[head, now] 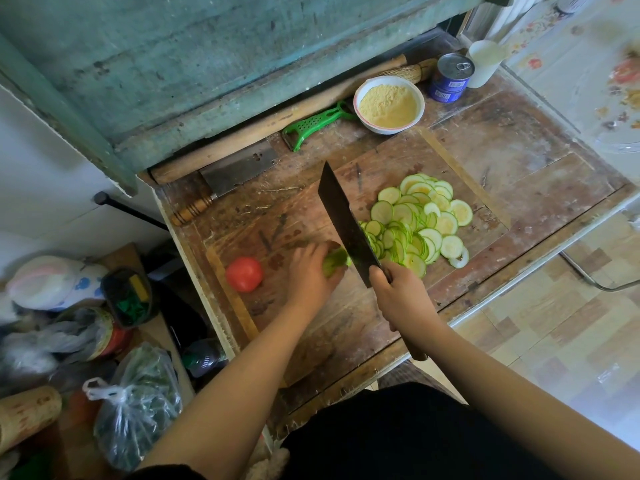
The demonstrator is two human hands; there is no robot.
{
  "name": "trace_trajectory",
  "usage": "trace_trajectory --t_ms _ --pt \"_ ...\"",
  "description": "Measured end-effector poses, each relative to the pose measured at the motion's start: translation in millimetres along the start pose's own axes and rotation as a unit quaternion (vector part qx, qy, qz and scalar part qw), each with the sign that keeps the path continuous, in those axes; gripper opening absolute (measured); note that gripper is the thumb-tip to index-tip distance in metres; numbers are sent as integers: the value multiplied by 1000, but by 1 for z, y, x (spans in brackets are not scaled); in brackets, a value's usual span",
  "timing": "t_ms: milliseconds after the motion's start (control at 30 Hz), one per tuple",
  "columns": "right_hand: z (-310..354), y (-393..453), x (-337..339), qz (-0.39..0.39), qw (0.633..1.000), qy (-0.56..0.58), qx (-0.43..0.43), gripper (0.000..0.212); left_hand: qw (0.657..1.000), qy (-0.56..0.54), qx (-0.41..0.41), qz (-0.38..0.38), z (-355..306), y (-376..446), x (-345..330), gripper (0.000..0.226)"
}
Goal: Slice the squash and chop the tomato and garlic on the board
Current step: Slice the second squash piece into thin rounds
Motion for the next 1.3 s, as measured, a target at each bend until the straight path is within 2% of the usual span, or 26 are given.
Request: trace_trajectory --t_ms 133,267,733,1300 --pt "-1 0 -3 10 1000 2 -8 33 999 -33 -1 -6 -1 2 3 44" --pt "-1 -1 -3 6 1000 -7 -8 38 1000 -26 -3 -4 -2 1 2 47" --pt "-4 -8 0 1 1000 -4 -11 32 1000 -16 -15 -7 -4 -2 3 58" --pt "1 -7 -3 21 1000 -5 -19 31 1000 -19 -9 -12 -1 -1 2 56"
Point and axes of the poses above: each hand's wrist, its own y-axis towards the middle knuckle, its own x-axis out of the back of the hand, z = x × y, the point moved 9 cm from there along y, towards the middle knuckle, and after that the axes turned 7 degrees about -y, right-handed, at the moved point
